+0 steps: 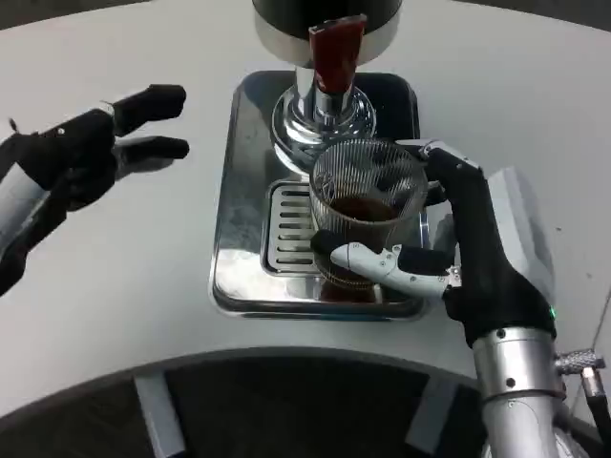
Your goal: Grasp the cup under the faucet to collect the drink, then remove the cup.
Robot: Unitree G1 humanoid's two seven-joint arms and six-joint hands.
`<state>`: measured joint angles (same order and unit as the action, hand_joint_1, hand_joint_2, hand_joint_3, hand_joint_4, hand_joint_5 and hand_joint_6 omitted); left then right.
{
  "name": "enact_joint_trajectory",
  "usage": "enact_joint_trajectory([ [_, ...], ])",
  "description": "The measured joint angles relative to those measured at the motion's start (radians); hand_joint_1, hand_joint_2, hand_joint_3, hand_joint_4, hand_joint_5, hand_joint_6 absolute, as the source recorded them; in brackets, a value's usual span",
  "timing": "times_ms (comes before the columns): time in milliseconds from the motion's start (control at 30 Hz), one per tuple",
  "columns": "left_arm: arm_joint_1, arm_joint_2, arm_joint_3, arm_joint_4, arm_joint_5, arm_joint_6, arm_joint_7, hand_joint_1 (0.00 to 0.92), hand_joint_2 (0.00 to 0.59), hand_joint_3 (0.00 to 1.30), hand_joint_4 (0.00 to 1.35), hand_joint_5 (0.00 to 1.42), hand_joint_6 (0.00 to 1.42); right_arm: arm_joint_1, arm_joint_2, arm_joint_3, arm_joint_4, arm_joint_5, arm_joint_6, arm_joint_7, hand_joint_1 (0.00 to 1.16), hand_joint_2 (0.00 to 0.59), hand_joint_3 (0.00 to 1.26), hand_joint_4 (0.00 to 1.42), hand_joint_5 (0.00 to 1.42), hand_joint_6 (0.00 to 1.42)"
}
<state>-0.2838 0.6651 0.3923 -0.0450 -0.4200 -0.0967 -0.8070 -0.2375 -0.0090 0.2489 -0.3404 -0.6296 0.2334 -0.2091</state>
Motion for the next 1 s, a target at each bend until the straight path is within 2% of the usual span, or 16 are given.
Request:
enact_joint_trajectory([
  [500, 0.084, -0.028, -0.083, -0.051, 0.089, -0.161, 0.024, 0.0, 0.049, 0.02, 0.0, 0.0, 0.01, 0.188, -0.016, 0.011, -0.175, -0.038, 0.002, 0.073, 1.03, 0.103, 1.01, 1.14, 1.2, 1.36],
  [700, 0.132, -0.055, -0.112, -0.062, 0.164, -0.265, 0.057, 0.0, 0.05, 0.0, 0.0, 0.0, 0.0, 0.248, -0.034, 0.026, -0.245, -0.046, -0.004, 0.097, 1.03, 0.103, 1.01, 1.14, 1.2, 1.37],
  [1000, 0.186, -0.069, -0.147, -0.043, 0.269, -0.451, 0.097, 0.0, 0.055, 0.0, 0.0, 0.0, 0.0, 0.34, -0.069, 0.038, -0.316, -0.047, -0.038, 0.13, 1.03, 0.103, 1.01, 1.14, 1.2, 1.37],
])
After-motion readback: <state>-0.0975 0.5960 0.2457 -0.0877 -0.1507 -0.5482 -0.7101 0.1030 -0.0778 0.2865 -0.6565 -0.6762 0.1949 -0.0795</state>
